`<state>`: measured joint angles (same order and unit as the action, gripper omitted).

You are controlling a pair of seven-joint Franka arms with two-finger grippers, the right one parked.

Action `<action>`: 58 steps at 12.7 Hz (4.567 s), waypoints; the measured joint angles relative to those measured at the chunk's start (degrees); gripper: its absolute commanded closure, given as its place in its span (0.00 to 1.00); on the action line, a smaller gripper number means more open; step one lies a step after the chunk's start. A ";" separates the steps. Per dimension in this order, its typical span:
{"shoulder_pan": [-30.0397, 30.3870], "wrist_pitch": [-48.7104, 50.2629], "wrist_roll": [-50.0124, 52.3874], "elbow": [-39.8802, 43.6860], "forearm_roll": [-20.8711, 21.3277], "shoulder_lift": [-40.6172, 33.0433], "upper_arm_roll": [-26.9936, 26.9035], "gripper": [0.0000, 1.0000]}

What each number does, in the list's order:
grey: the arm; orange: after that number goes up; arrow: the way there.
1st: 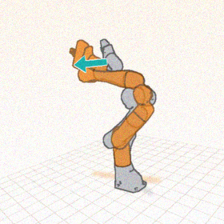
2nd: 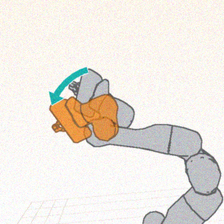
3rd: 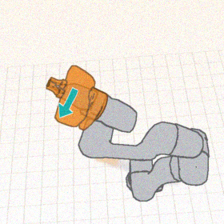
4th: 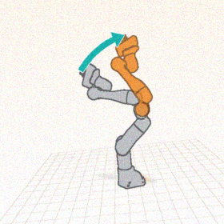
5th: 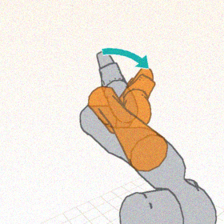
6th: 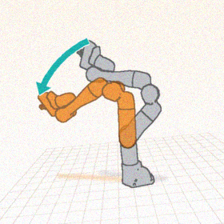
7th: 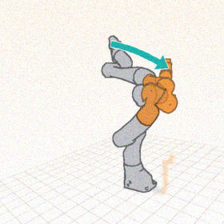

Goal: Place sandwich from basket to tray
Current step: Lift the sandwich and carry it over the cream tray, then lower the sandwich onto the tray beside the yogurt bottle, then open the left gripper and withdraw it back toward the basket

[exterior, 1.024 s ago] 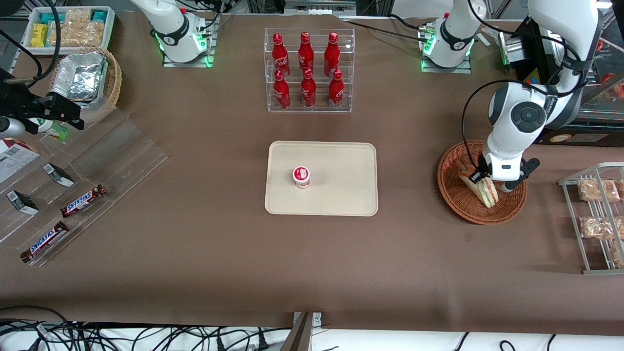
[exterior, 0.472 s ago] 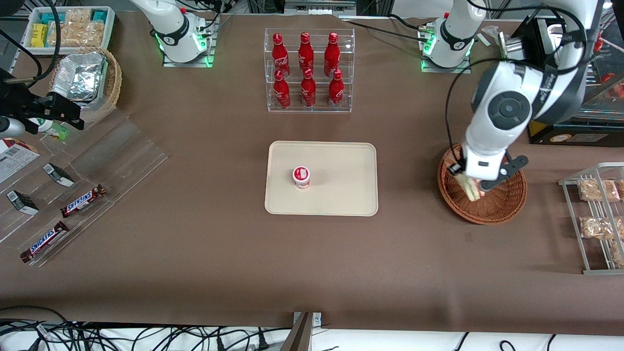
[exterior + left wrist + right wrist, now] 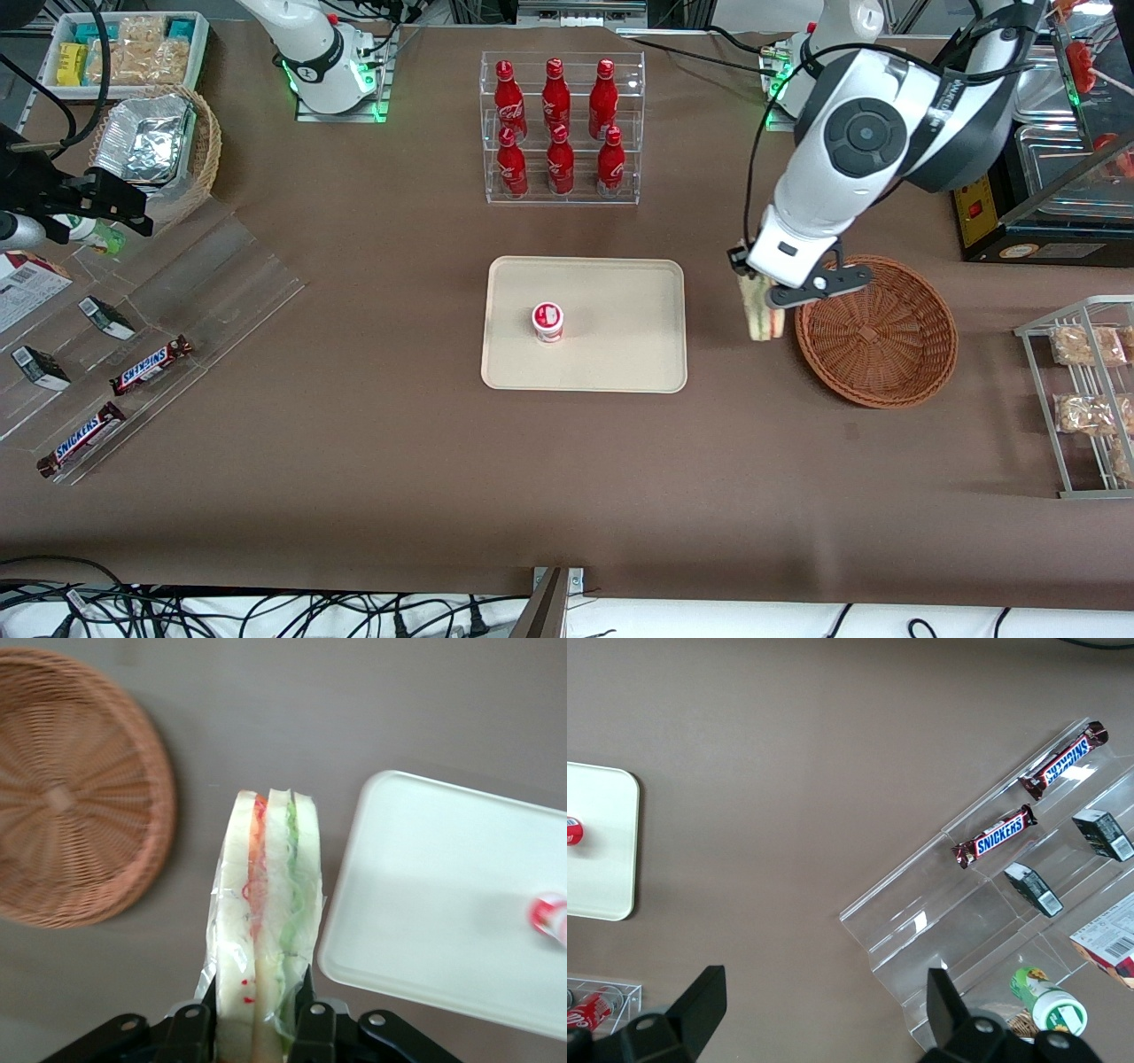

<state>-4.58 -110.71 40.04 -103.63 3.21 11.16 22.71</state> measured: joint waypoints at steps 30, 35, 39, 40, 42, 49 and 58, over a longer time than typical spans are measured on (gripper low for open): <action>-6.58 -34.04 29.76 -9.33 29.21 19.03 5.78 0.67; -6.64 -34.06 29.87 -8.70 29.25 19.59 5.78 0.62; -6.70 -34.08 29.96 -8.46 29.26 20.04 5.78 0.50; -6.70 -34.08 29.97 -8.46 29.26 20.07 5.78 0.39; -6.70 -34.08 30.03 -8.46 29.26 20.20 5.78 0.15; -6.62 -33.57 31.45 -6.44 29.25 19.49 5.87 0.00; -1.52 -6.13 20.63 10.25 14.38 12.16 6.68 0.00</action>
<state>-6.10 -116.84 60.68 -93.39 17.60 23.32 29.39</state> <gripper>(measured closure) 0.000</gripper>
